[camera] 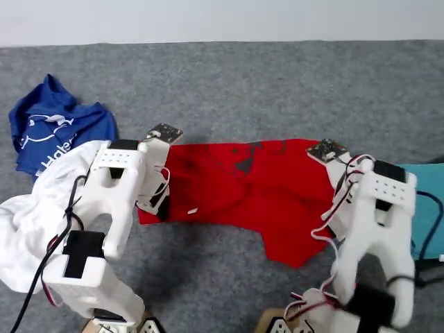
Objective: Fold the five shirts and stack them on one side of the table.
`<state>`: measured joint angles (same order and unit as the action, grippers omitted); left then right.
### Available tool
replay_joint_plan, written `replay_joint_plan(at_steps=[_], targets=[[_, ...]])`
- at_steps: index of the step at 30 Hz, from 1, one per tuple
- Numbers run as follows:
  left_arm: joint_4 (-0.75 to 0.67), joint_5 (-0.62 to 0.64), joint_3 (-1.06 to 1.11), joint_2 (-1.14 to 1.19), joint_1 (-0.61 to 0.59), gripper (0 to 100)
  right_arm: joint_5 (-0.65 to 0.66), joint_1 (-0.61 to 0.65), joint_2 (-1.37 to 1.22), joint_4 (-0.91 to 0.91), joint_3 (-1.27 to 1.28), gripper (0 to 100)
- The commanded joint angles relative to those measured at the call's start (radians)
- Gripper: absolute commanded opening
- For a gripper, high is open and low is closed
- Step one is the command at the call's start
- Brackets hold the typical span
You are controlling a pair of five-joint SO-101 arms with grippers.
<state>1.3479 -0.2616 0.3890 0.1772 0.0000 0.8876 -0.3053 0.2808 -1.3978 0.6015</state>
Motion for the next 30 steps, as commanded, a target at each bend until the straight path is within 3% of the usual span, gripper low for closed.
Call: replay_joint_plan(at_steps=[1, 5, 11, 20, 30], targets=[[0.069, -0.035, -0.093, -0.052, 0.003, 19, 0.009, -0.001, 0.133, -0.035, -0.029, 24.6], [0.115, -0.043, -0.160, -0.052, 0.018, 19, -0.002, 0.058, 0.168, -0.021, -0.029, 24.6], [0.135, -0.040, -0.179, -0.054, 0.072, 19, -0.150, 0.151, 0.143, 0.151, -0.026, 24.6], [0.152, -0.046, -0.179, -0.061, 0.066, 15, -0.178, 0.150, -0.096, 0.300, -0.029, 24.6], [0.163, -0.046, -0.174, -0.307, 0.074, 15, -0.176, 0.145, -0.285, 0.372, -0.107, 23.0]])
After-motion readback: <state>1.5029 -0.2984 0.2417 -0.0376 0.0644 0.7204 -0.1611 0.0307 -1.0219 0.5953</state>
